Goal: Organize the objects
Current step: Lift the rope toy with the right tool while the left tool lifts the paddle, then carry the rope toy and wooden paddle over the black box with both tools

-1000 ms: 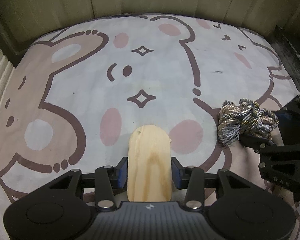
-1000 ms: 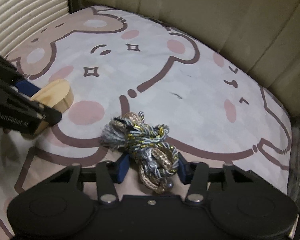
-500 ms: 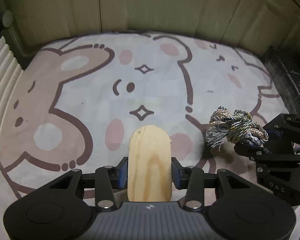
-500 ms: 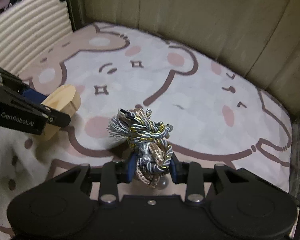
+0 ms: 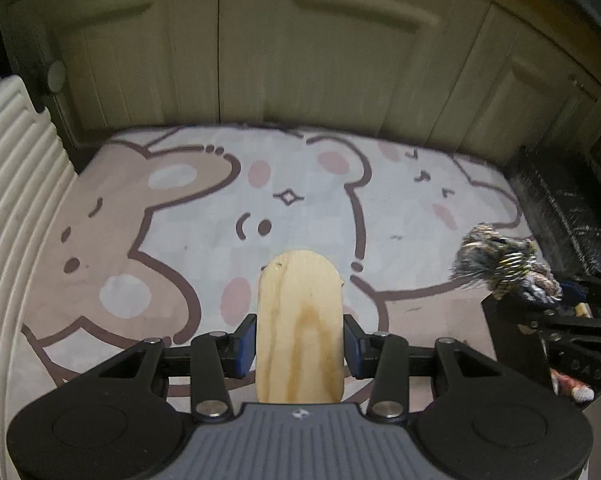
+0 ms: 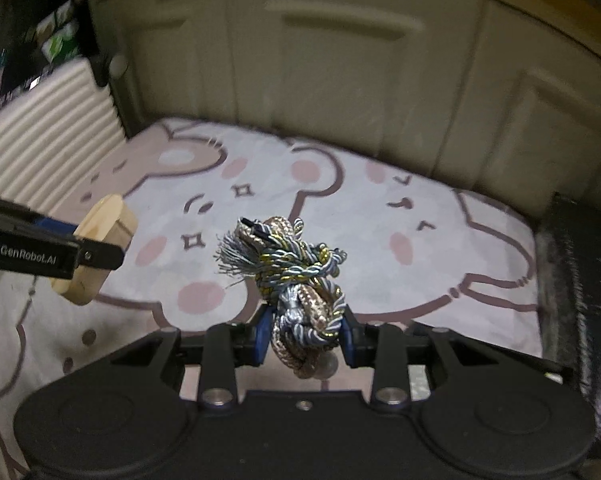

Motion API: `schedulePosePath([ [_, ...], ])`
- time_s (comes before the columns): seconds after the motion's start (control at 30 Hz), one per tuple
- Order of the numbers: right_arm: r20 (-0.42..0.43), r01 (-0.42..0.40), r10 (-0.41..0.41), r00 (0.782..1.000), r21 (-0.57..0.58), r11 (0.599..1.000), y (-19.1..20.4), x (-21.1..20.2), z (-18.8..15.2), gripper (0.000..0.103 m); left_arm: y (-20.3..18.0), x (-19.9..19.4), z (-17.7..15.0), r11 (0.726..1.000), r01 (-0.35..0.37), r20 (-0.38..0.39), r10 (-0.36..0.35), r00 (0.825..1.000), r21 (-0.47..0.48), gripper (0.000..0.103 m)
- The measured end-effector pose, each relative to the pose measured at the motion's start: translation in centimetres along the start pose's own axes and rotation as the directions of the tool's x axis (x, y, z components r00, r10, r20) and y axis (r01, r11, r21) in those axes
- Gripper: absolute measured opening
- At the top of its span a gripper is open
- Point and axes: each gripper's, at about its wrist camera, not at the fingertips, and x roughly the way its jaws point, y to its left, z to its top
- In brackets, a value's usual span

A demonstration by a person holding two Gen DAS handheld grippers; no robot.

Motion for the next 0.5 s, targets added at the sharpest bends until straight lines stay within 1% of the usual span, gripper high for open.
schedulePosePath([
  [0.1,0.032,0.013,-0.015,0.999,0.044,0.999,-1.3,-1.7,-0.2,0.035,-0.4,-1.0,0.0,1.000,0.011,0.027,-0.011,1.000,-0.007,0.045],
  [0.2,0.063,0.051,-0.056,0.996,0.070,0.996,-2.4,-3.4,-0.6,0.035,-1.1,-1.7,0.0,1.000,0.023,0.045,-0.023,0.999,-0.007,0.045],
  [0.27,0.080,0.055,-0.063,0.995,0.100,0.993,-3.3,-4.4,-0.9,0.035,-1.6,-2.2,0.0,0.999,0.039,0.058,-0.038,0.998,-0.013,0.045],
  [0.5,0.114,0.086,-0.105,0.988,0.156,0.984,-5.8,-7.2,-2.0,0.035,-4.0,-3.4,0.3,0.996,0.085,0.097,-0.084,0.992,-0.009,0.045],
])
